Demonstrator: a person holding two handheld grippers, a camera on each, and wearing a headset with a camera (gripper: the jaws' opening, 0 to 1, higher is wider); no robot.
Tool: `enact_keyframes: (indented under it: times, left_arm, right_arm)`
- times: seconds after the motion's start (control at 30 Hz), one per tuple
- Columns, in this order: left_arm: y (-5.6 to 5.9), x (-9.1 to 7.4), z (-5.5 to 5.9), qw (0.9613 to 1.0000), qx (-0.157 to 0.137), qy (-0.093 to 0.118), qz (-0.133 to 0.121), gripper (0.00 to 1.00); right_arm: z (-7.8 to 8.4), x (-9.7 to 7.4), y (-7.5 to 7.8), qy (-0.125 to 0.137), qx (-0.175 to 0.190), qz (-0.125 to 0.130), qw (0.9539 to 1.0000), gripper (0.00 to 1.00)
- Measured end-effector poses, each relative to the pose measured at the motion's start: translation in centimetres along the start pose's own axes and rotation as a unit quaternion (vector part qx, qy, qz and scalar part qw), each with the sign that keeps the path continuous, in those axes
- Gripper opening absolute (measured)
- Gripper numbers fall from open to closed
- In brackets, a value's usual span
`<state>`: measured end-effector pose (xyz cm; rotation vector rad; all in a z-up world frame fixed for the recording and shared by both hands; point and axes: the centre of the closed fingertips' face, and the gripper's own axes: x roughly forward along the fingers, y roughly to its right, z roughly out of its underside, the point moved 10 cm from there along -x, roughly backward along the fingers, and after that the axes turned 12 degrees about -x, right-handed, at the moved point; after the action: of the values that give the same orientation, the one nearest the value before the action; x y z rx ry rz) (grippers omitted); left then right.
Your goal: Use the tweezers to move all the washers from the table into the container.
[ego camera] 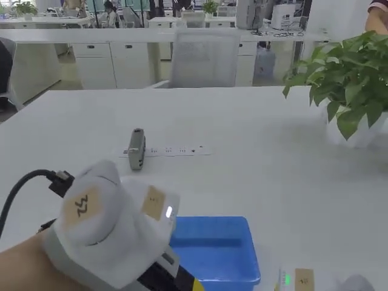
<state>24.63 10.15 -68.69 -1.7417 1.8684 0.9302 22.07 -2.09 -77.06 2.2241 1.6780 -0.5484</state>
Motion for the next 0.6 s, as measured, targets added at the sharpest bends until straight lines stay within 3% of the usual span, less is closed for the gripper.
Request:
enact_keyframes:
  times: [0.17,0.23,0.37,0.5,0.53,0.6]
  left_arm:
    - [-0.4,0.6,-0.1,0.9999,-0.009,-0.007,0.003,0.00]
    - [-0.5,0.7,0.0,0.9994,-0.034,-0.005,-0.003,0.00]
    - [-0.7,0.7,0.3,0.9962,-0.078,0.027,-0.026,0.00]
    - [-0.2,-0.1,1.1,0.9877,-0.124,0.085,-0.042,0.10]
    - [0.0,-0.3,1.3,0.9842,-0.136,0.104,-0.046,0.12]
    - [0.7,-1.0,1.9,0.9733,-0.171,0.144,-0.055,0.17]
  right_arm:
    - [0.0,0.0,0.0,0.000,-0.002,-0.002,1.0000,0.07]
    - [0.1,0.0,0.0,0.000,-0.004,0.000,1.0000,0.06]
    - [0.2,-0.1,0.0,-0.009,-0.024,0.017,0.9995,0.04]
    - [0.4,-0.4,0.4,-0.008,0.000,0.027,0.9996,0.03]
    - [0.5,-0.5,0.5,-0.007,0.004,0.028,0.9996,0.03]
    - [0.5,-0.5,0.6,-0.004,0.014,0.028,0.9995,0.03]
